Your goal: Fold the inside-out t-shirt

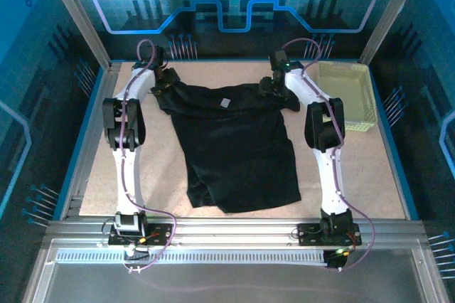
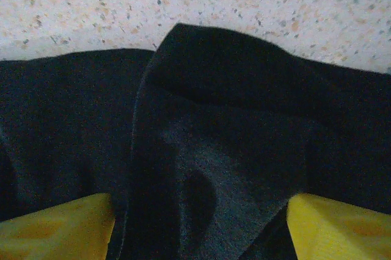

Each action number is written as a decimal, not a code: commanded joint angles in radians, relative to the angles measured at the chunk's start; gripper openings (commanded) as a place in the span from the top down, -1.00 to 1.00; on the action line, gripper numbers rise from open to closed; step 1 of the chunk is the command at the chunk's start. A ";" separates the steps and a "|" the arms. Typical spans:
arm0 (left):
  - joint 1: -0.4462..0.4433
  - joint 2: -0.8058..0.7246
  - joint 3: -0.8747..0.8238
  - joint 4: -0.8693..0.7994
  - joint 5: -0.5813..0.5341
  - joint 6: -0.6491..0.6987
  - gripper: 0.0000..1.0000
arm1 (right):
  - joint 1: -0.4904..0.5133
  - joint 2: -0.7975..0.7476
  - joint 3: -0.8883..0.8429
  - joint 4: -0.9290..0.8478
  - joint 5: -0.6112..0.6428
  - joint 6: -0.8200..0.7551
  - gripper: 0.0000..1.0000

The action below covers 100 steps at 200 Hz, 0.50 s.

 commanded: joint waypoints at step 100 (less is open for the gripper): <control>0.042 -0.407 -0.321 0.177 0.006 -0.048 1.00 | -0.042 -0.399 -0.167 -0.004 0.048 -0.058 0.97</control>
